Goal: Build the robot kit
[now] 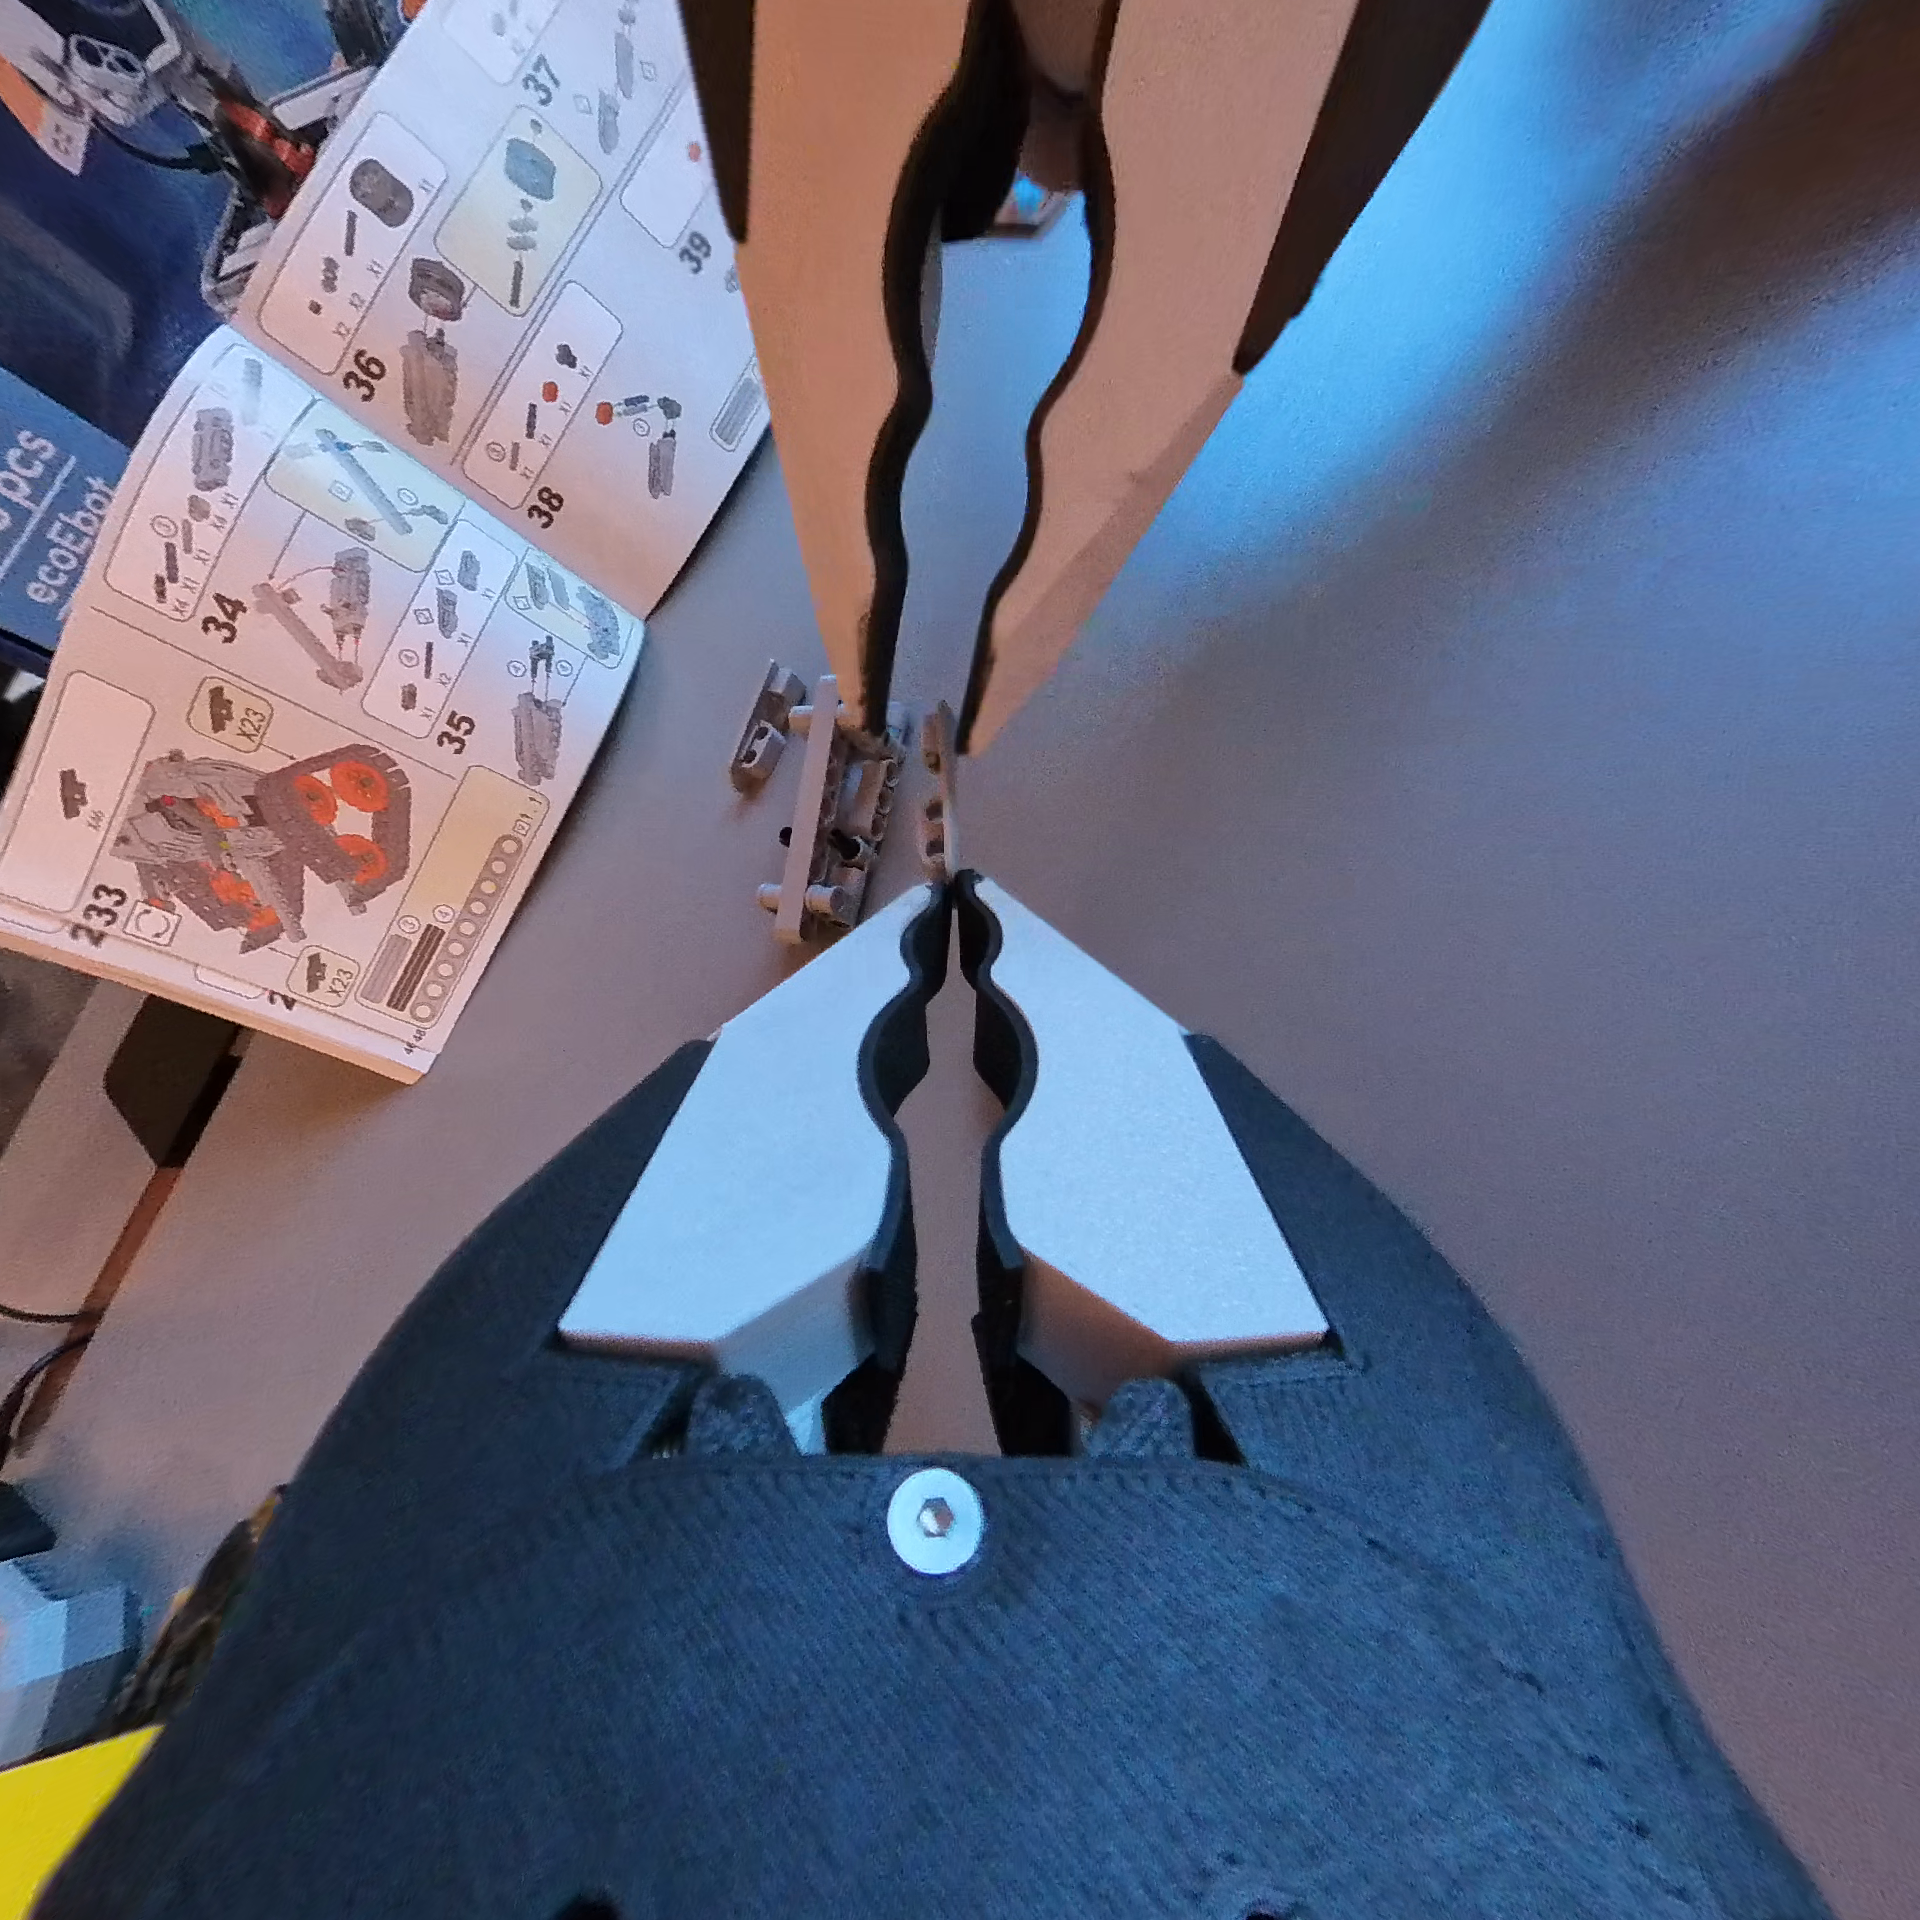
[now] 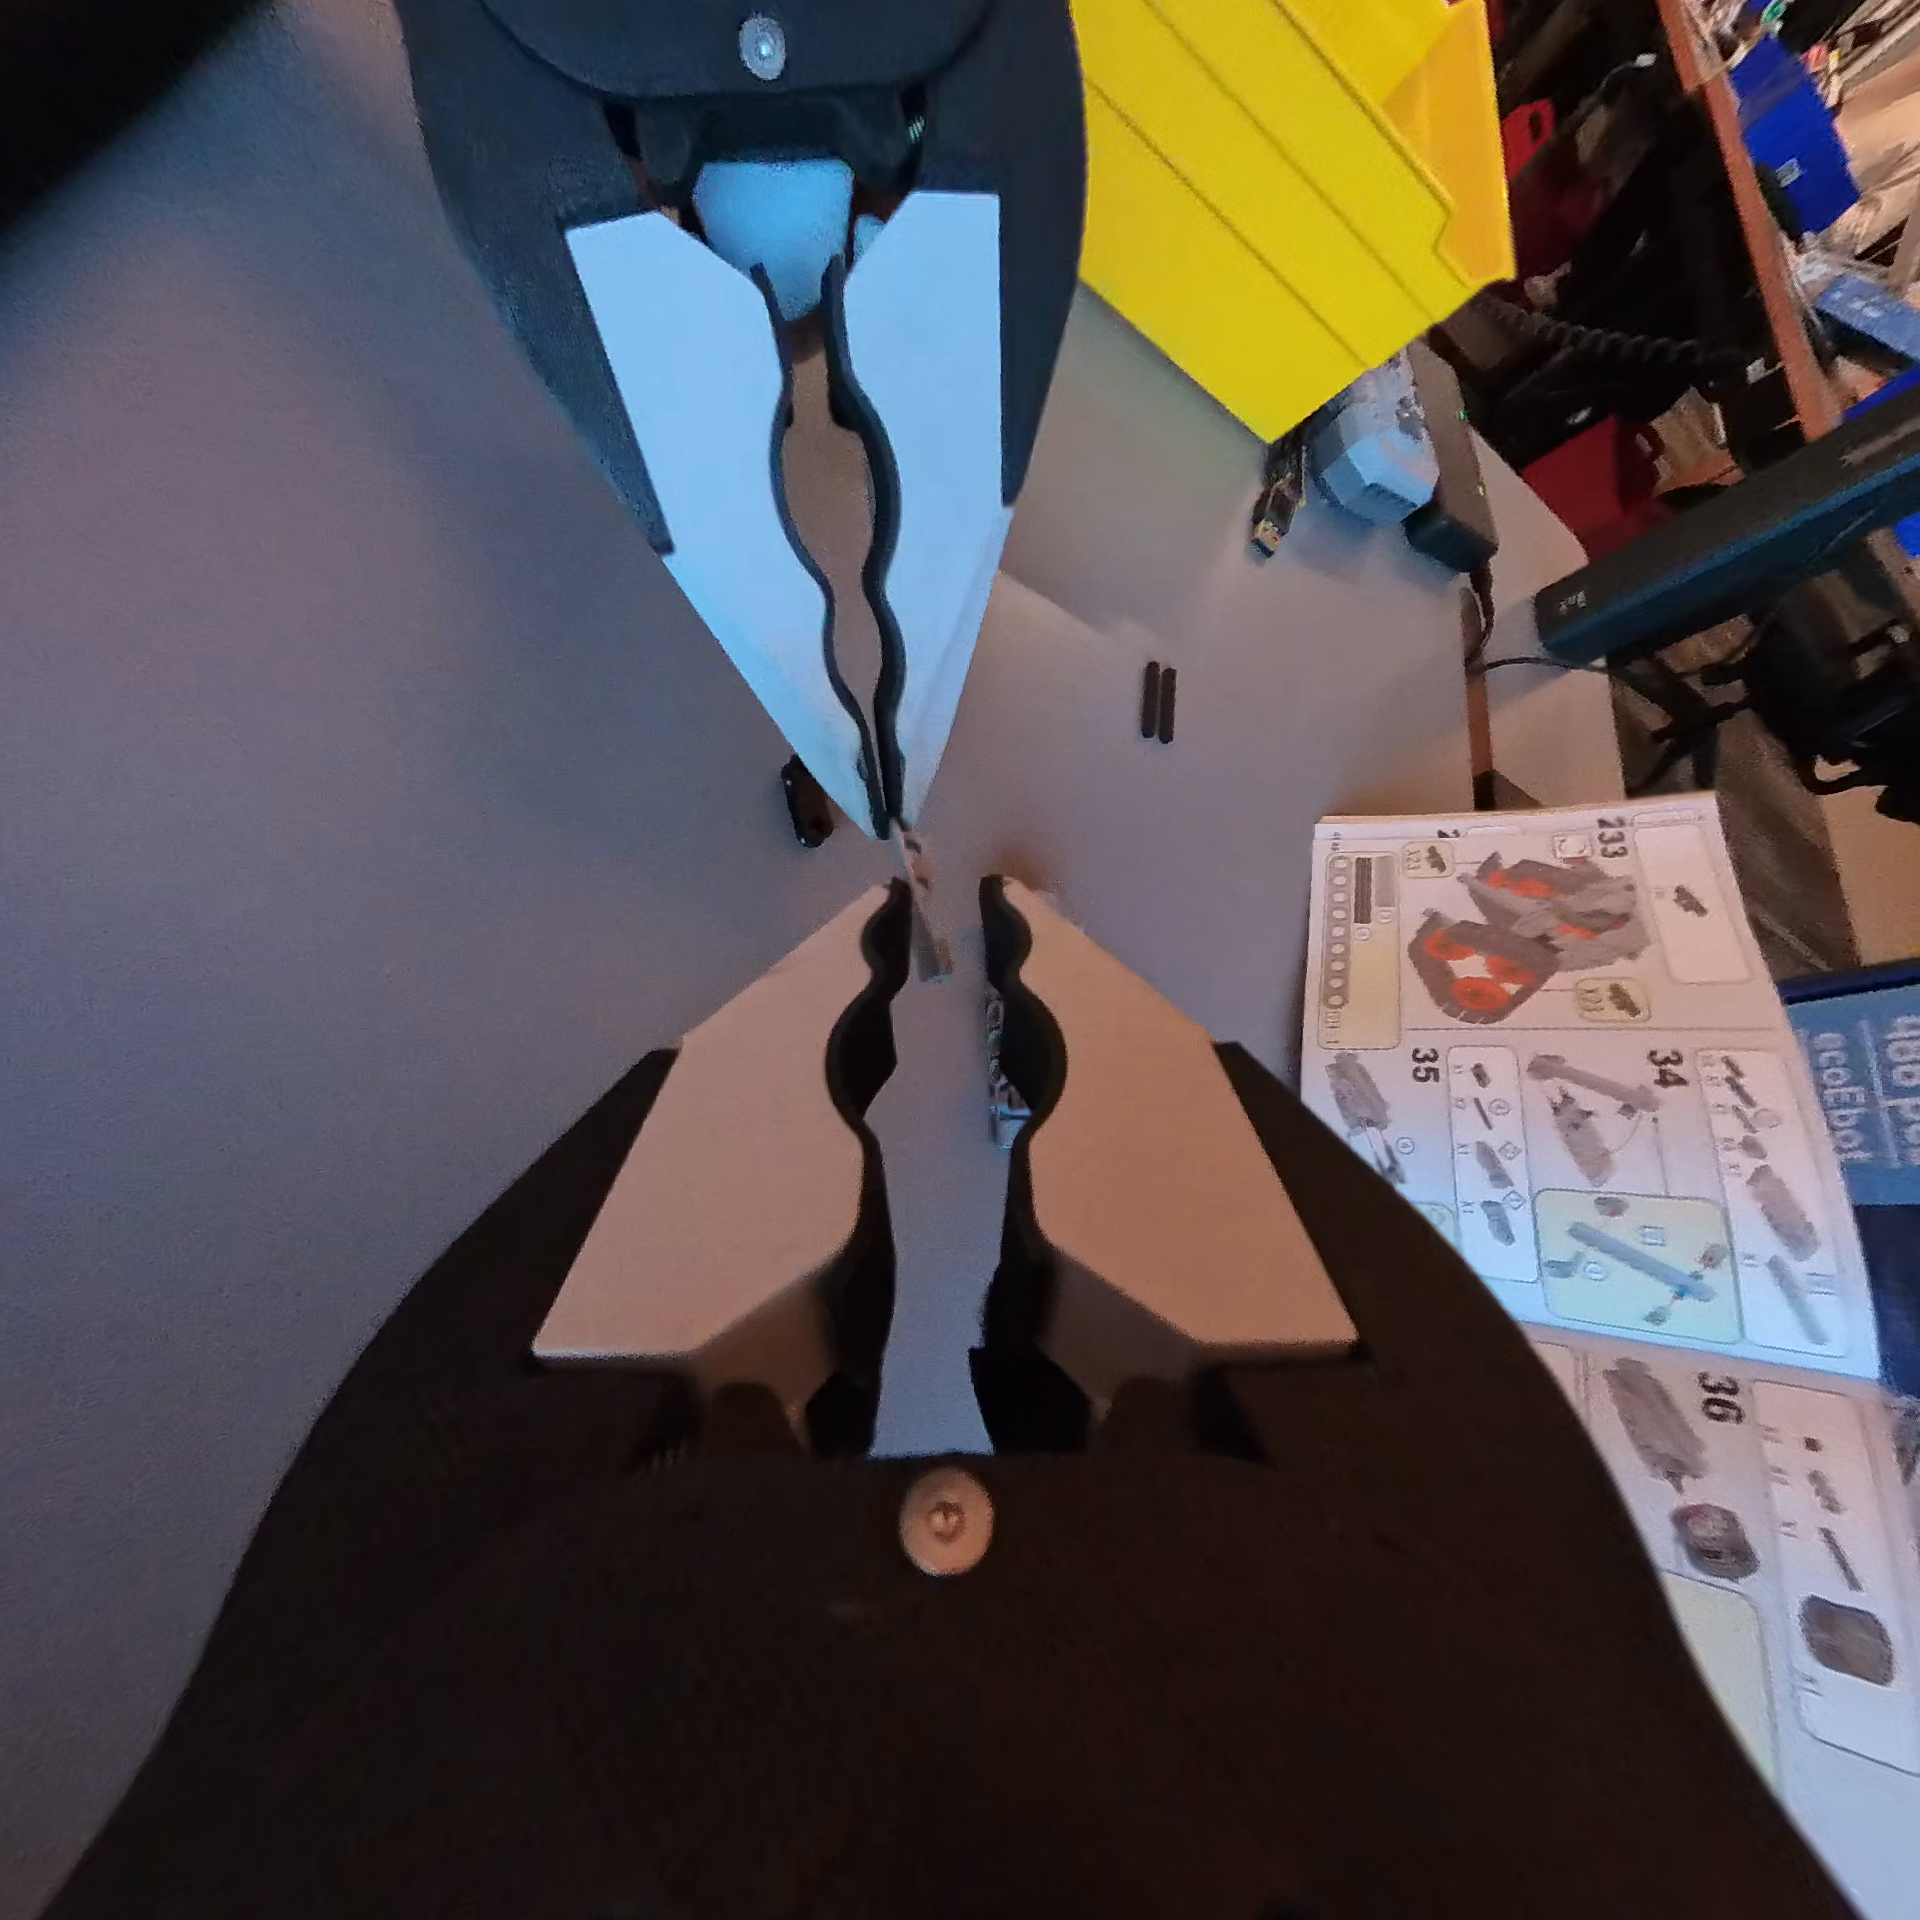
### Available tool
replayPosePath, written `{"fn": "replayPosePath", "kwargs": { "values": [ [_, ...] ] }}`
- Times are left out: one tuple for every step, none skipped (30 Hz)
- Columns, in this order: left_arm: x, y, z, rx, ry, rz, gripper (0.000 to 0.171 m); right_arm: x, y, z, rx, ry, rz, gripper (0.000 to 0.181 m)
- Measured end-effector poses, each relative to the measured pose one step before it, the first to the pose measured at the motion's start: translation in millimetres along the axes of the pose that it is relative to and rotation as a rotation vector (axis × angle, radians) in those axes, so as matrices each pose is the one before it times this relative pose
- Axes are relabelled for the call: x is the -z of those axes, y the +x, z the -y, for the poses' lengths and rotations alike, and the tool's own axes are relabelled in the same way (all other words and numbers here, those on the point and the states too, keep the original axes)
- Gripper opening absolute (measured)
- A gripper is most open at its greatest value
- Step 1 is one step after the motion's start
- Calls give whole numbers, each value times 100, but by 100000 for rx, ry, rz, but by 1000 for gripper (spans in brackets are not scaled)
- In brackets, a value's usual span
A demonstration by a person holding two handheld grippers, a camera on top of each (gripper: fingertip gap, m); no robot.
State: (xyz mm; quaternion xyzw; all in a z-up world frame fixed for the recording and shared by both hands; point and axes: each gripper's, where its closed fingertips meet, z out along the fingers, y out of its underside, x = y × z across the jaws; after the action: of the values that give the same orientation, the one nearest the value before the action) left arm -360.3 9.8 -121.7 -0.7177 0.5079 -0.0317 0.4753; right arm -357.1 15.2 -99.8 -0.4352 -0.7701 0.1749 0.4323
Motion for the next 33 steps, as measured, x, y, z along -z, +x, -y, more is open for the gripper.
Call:
{"fn": "replayPosePath", "kwargs": {
  "values": [
    [3, 64, 52, -1278, -244, 426, 0, -136, -255, 58, 1325, -2139, 748, 12],
    [7, 76, 71, -933, -182, 179, 0, -222, -474, -175, 1291, -3422, 2393, 9],
    [7, 67, 68, -720, -114, 226, 0, -221, -244, -198, 1803, -3480, 749, 6],
    [15, 57, 28, -710, -252, 207, 0, -200, 124, -132, 2484, -2989, -1954, 5],
    [2, 36, -47, -822, -608, 444, 0, -214, -174, -156, 2257, -3164, 110, 3],
    [-4, 102, -102, -1195, -1020, 104, 0, -212, -299, -110, 1284, -2917, 1281, 3],
    [-27, 126, -104, -1357, -1024, 183, 0, -165, -157, -108, 1143, -2625, 427, 3],
    [-28, 119, -54, -1442, -649, 322, 0, -68, -136, 33, 1474, -1334, 243, 3],
    [-15, 79, 15, -1288, -419, 505, 0, -21, -77, 103, 1379, -382, -208, 3],
    [-6, 49, 43, -950, -298, 399, 0, -56, -97, -29, 734, -719, 126, 3],
    [-3, 84, 45, -448, -261, -23, 0, -110, -153, -167, -172, -1341, 603, 3],
    [-38, 102, 21, -41, -214, -320, 0, -114, -125, -126, -327, -859, 320, 3],
    [-60, 121, -29, 0, -277, -449, 0, -92, -143, -68, -133, -236, 219, 2],
    [-66, 141, -38, -131, -201, -559, 0, -41, -170, -56, -66, 156, 453, 2],
    [-43, 115, 36, 23, 268, -465, 0, 40, -116, -55, -357, 540, 211, 2],
    [2, 80, 131, 168, 1005, -270, 0, 131, -62, -33, -961, 1266, 188, 2],
    [55, -13, 155, 991, 1898, -171, 0, 219, 67, -35, -1747, 2016, -82, 2],
    [105, -175, -67, 3178, 1443, -454, 0, 286, 331, -272, -2046, 1411, -915, 2],
    [120, -483, -420, 5316, -189, -415, 10, 349, 640, -544, -2452, 643, -1809, 1],
    [107, -856, -486, 6468, -61, 147, 23, 370, 674, -617, -3321, 721, -900, 2],
    [23, -976, -294, 6509, 1281, -577, 30, 396, 608, -533, -3990, 1174, -73, 1],
    [-134, -1033, -168, 6141, 1424, -1069, 31, 387, 606, -364, -3516, 1551, -289, 1],
    [-349, -856, -88, 6051, 520, -2111, 36, 331, 508, -229, -2157, 1527, -456, 1],
    [-515, -488, -5, 5453, -436, -3742, 46, 230, 374, -220, -1015, 622, -487, 1],
    [-614, -361, 8, 3645, -803, -3584, 50, 148, 335, -237, -132, -290, -1046, 1],
    [-632, -492, -90, 1533, -1230, -1875, 53, 91, 182, -187, 541, -537, -982, 1],
    [-622, -431, -199, 34, -1680, -1409, 54, 56, 10, -111, 897, -457, -443, 1],
    [-589, -208, -277, -648, -2226, -1938, 53, 42, -132, -29, 1284, -122, -184, 1],
    [-516, -11, -205, -1173, -1793, -2282, 51, 28, -111, -1, 1711, -172, -617, 1],
    [-470, 4, -43, -1328, -626, -1542, 49, 3, -46, -73, 1832, -682, -1085, 1],
    [-441, -48, -3, -1081, -391, -929, 47, -23, -56, -95, 2091, -905, -1047, 1],
    [-432, 164, -40, -896, -879, -1942, 47, -45, -32, -101, 2429, -949, -1251, 2],
    [-425, 265, -52, -827, -961, -2119, 47, -59, -5, -8, 2587, -523, -1598, 1]
  ]
}}
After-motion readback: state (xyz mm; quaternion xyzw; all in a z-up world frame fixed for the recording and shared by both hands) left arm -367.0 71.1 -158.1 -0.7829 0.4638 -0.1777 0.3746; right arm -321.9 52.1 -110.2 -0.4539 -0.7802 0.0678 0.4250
